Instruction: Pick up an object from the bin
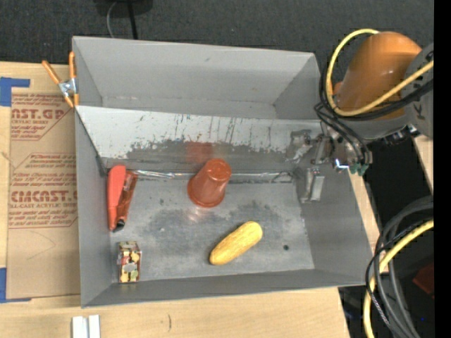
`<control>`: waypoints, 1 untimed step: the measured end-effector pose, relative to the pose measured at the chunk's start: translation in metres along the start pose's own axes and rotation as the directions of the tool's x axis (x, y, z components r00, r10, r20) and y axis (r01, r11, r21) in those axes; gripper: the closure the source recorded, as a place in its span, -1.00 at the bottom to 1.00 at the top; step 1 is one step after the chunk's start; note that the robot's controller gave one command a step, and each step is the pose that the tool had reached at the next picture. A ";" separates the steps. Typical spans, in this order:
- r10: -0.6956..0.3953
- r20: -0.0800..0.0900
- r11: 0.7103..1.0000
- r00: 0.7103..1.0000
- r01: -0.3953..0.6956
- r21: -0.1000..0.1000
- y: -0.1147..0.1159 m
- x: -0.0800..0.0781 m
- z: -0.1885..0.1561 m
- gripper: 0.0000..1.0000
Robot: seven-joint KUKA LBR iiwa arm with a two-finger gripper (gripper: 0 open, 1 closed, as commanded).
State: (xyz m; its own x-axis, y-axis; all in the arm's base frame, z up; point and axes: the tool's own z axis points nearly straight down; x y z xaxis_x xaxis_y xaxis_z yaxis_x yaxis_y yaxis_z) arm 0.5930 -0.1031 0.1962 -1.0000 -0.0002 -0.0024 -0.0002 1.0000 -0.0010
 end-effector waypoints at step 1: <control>0.021 -0.007 1.000 1.000 -0.021 -0.002 0.005 0.009 -0.051 -1.00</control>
Offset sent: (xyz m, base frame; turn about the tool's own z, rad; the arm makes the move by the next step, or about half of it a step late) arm -0.0092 0.0632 -0.1256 -0.2583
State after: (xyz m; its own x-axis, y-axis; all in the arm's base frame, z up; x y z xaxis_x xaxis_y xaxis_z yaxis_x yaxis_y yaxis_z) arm 0.5841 -0.0977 0.2470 -0.9998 0.0203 0.0043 0.0203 0.9998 0.0013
